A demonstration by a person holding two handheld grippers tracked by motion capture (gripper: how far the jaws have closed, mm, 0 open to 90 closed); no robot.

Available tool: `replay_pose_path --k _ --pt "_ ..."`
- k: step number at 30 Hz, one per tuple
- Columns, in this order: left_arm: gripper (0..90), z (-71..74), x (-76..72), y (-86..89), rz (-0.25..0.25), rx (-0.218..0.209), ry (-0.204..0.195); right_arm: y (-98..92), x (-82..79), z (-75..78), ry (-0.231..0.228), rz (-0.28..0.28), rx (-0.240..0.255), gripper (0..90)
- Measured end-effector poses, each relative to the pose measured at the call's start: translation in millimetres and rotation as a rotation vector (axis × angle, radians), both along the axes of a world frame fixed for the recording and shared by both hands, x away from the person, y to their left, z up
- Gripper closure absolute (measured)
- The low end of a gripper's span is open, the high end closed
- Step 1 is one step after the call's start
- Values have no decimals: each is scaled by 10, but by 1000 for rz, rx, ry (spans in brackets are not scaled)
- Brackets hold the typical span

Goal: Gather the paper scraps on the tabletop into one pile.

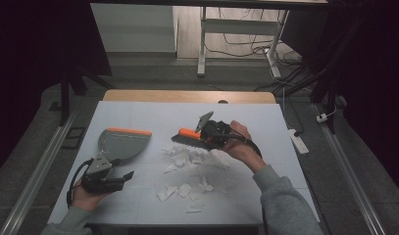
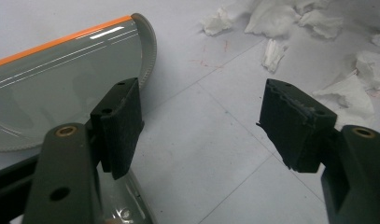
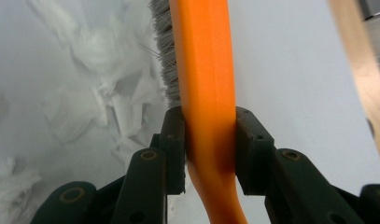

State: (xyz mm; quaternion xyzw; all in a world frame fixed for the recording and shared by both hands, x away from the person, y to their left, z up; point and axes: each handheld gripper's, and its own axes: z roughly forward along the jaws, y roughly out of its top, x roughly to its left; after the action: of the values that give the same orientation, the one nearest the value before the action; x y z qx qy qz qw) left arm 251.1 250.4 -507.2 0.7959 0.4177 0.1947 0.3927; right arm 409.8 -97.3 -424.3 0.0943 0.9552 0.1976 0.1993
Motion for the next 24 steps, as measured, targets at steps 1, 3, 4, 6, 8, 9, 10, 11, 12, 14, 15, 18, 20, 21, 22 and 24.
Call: replay_pose_path --k 1,3,4,6,8,9,10,11,12,14,15,18,20,21,22,24 --pt "304 0 -1 1 0 0 0 -13 8 31 -6 -16 17 680" --pt "304 -2 3 1 1 -1 1 -17 27 71 -29 -68 44 680" --pt "304 -4 6 1 0 0 2 -17 27 71 -29 -68 44 680" --pt "303 -5 7 -1 0 2 1 9 47 93 -33 -108 71 680" --pt "303 -3 3 -1 1 1 0 71 60 98 -19 -116 95 680" --pt "303 -3 2 2 1 0 0 176 53 84 1 -112 114 680" --pt "303 -3 3 5 0 1 0 176 53 84 1 -112 114 680" --pt "304 -4 5 9 0 1 1 242 45 67 16 -107 129 680" --pt "304 -5 6 11 1 1 1 317 27 50 39 -111 137 680" --pt "304 -8 10 11 3 -1 2 551 -4 -13 82 -107 183 680" --pt "304 -9 10 12 2 -1 2 627 -11 -33 109 -104 207 680" --pt "304 -10 5 14 3 -1 0 775 -26 -80 149 -110 242 681" --pt "304 -13 5 16 4 -5 1 899 -21 -144 182 -111 257 680" --pt "303 -15 7 17 4 -4 1 945 -10 -178 204 -114 263 680" --pt "303 -15 9 18 3 -2 3 1018 19 -263 241 -125 285 680" --pt "304 -17 14 16 1 1 4 1082 38 -342 294 -153 309 680"
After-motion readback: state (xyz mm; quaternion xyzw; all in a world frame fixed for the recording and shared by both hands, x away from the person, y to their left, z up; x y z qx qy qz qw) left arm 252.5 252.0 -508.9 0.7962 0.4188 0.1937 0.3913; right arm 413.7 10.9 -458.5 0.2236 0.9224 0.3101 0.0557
